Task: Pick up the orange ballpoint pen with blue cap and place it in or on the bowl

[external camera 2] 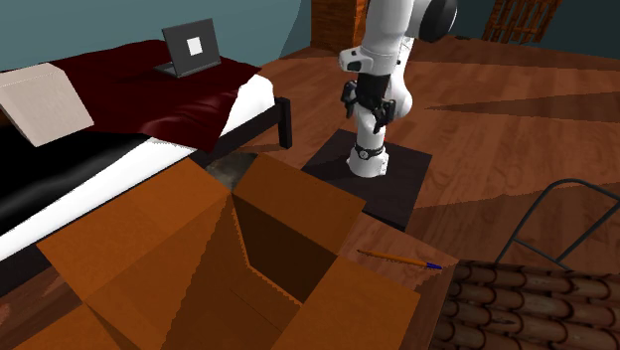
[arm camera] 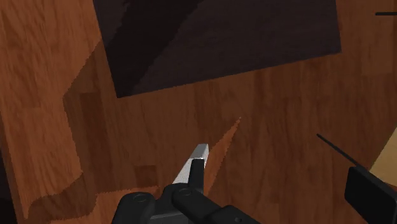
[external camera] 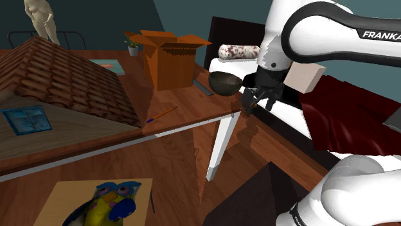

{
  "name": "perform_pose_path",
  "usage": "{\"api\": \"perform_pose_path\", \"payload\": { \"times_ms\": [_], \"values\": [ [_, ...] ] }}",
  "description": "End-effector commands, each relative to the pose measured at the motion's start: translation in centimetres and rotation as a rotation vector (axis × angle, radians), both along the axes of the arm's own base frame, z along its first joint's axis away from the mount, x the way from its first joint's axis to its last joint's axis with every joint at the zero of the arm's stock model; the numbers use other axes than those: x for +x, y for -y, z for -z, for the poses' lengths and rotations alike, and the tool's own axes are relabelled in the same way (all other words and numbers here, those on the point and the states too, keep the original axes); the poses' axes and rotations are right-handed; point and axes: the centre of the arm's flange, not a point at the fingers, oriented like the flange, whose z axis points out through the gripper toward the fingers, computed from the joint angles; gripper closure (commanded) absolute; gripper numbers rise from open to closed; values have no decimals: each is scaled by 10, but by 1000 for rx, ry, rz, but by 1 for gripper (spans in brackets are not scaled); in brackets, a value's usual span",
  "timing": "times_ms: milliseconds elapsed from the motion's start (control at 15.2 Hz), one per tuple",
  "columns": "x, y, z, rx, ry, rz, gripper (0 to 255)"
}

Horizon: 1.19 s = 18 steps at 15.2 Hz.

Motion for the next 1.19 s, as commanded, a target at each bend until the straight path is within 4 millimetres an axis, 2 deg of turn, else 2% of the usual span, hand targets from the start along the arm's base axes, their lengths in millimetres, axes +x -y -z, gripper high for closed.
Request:
{"api": "perform_pose_path", "payload": {
  "times_ms": [0, 594, 1122],
  "values": [
    [11, -20, 5, 6, 18, 84, 0],
    [87, -93, 37, 29, 96, 434, 0],
    [172, -132, 59, 49, 166, 744, 0]
  ]
}}
